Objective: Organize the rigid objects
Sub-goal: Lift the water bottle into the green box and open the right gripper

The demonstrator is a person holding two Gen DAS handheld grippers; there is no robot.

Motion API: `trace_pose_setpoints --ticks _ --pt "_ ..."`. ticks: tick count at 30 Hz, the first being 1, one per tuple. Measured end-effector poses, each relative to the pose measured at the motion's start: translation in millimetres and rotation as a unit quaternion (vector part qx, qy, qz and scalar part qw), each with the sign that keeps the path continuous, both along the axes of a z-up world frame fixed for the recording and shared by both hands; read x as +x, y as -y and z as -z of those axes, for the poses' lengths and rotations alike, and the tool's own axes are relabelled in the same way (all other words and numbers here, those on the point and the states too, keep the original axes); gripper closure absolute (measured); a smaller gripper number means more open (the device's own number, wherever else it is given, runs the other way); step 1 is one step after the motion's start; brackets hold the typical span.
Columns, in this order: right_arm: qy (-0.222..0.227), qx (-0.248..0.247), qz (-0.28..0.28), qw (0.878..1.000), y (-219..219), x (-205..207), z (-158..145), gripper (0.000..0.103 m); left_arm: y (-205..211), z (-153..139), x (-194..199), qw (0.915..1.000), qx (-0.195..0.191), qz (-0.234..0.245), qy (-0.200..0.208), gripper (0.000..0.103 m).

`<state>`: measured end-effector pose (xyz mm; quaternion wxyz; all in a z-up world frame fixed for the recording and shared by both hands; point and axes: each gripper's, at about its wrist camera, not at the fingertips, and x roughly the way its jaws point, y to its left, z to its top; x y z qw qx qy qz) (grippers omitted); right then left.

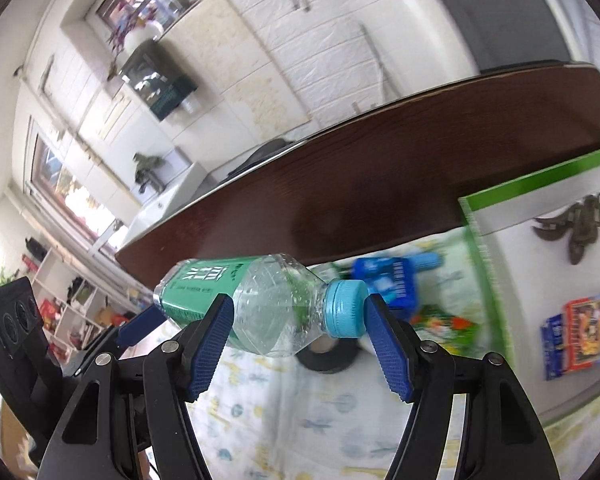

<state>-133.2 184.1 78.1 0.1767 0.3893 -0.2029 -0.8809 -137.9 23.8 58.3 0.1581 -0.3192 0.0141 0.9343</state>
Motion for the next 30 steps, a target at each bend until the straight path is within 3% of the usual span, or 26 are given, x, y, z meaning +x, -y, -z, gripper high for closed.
trace_pose_setpoints --ticks 15,22,30 --pt "0.007 -0.025 0.132 0.991 -165 18 13 0.033 -158 12 -40 0.9921 -0.045 0.114 0.025 0.032" --pt "0.012 -0.026 0.172 0.985 -207 14 24 0.033 -195 27 -57 0.9882 -0.058 0.133 0.048 0.032" --pt "0.027 -0.028 0.19 0.981 -223 3 43 0.033 -210 51 -73 0.9847 -0.074 0.132 0.087 0.032"
